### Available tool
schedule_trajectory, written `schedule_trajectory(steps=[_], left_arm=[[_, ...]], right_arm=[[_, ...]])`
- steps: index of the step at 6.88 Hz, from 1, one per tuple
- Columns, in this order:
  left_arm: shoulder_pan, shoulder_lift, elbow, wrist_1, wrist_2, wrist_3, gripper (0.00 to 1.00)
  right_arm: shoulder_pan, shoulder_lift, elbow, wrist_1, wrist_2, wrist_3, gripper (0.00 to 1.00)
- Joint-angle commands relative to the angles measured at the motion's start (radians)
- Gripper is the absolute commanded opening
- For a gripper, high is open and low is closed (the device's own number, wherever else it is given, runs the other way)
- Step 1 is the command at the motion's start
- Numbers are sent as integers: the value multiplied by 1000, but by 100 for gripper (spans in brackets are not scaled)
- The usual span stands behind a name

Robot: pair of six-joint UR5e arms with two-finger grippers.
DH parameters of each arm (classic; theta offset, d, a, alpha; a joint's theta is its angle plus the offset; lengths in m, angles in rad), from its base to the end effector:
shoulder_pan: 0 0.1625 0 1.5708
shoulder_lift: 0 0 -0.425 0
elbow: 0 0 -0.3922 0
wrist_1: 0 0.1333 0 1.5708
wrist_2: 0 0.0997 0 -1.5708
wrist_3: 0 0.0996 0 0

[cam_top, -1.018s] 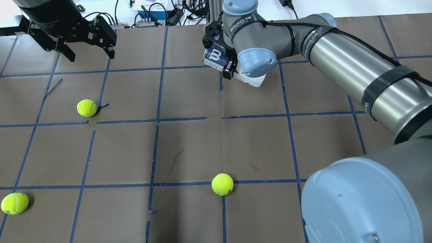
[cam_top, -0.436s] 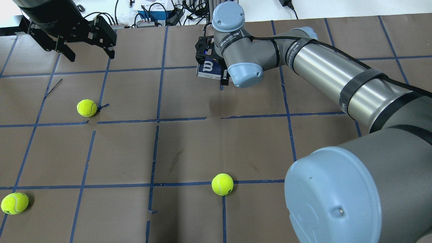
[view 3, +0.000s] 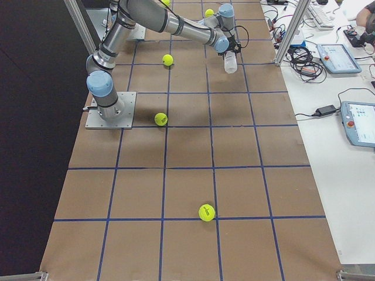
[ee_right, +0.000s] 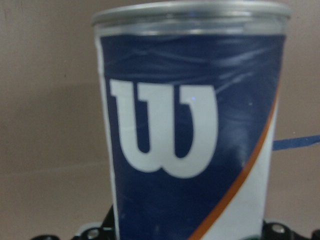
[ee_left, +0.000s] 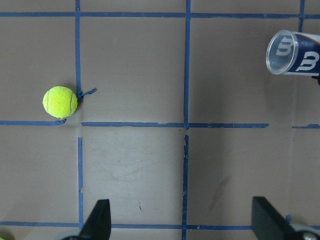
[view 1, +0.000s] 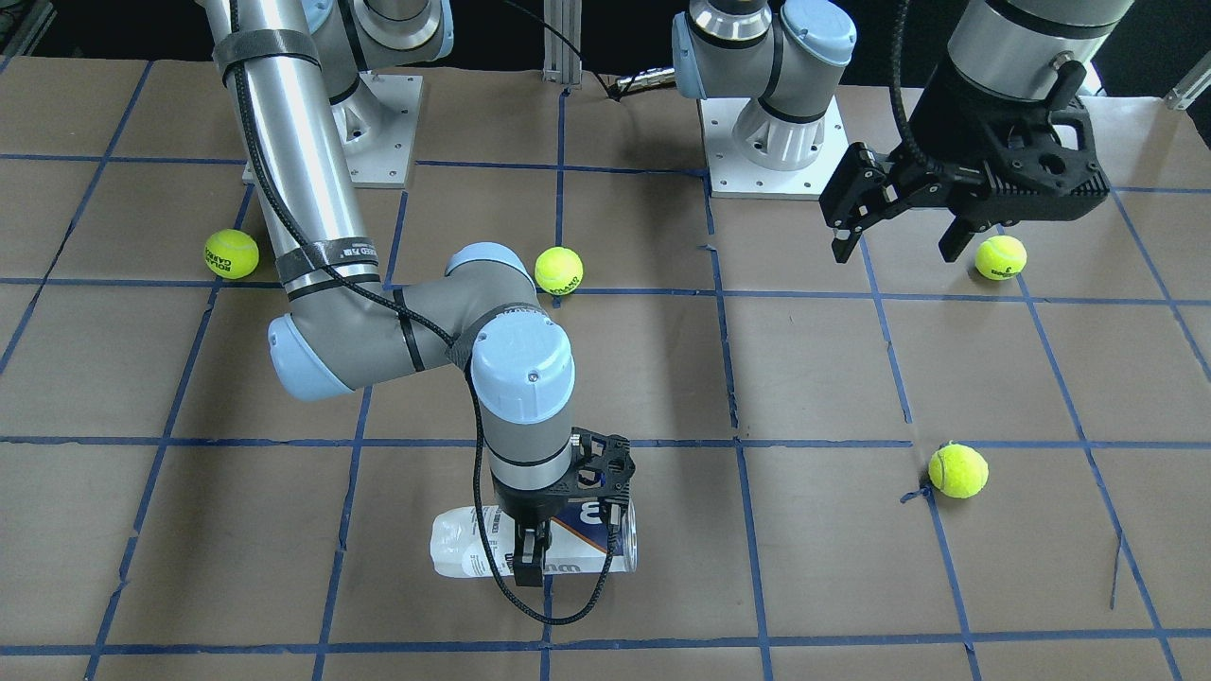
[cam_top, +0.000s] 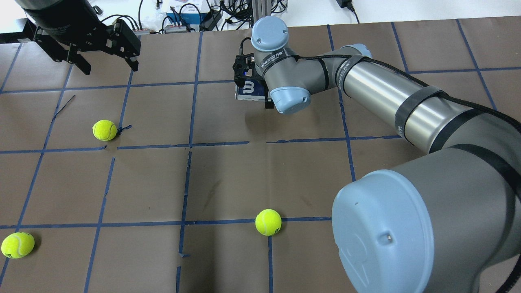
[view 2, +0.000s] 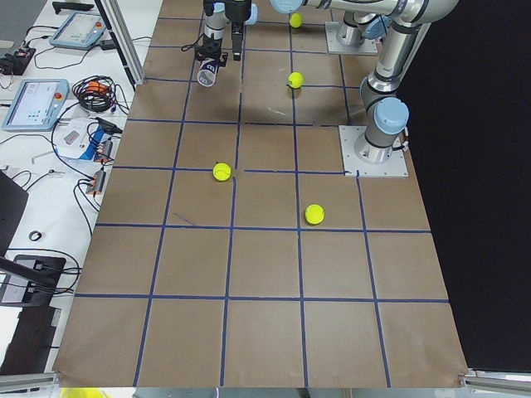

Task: Lift up tennis ball bucket
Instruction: 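Carry the can with the right gripper toward the table centre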

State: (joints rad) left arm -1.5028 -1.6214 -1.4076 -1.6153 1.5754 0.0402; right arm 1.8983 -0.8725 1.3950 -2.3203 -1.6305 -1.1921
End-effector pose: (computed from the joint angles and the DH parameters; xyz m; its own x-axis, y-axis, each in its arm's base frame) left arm -0.0974 -0.5253 0.5384 -0.9996 -0.0282 -0.0073 -0.0276 0.9973 -0.0678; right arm 0.3563 -0.6527 0.2179 -0.0598 -0.9712 0.2306 -0.9981 0.0545 -0.0292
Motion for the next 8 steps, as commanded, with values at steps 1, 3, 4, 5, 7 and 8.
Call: schedule_trajectory(steps=[1, 3, 4, 5, 7, 8], left_arm=[[0, 0, -1, 0, 0, 1, 100], [-2, -3, 1, 0, -6, -2, 100], [1, -2, -2, 0, -8, 0, 100], [1, -3, 1, 2, -8, 1, 100], [-2, -15, 21, 0, -8, 3, 100], [-13, -27, 13, -12, -5, 32, 100]], right_arm=[[2, 6, 22, -4, 4, -17, 83], [2, 7, 28, -4, -2, -17, 100], [2, 7, 29, -7, 0, -17, 100], [2, 6, 29, -11, 6, -17, 100], [-11, -23, -42, -14, 12, 20, 100], [-31, -51, -94, -1, 9, 88, 100]])
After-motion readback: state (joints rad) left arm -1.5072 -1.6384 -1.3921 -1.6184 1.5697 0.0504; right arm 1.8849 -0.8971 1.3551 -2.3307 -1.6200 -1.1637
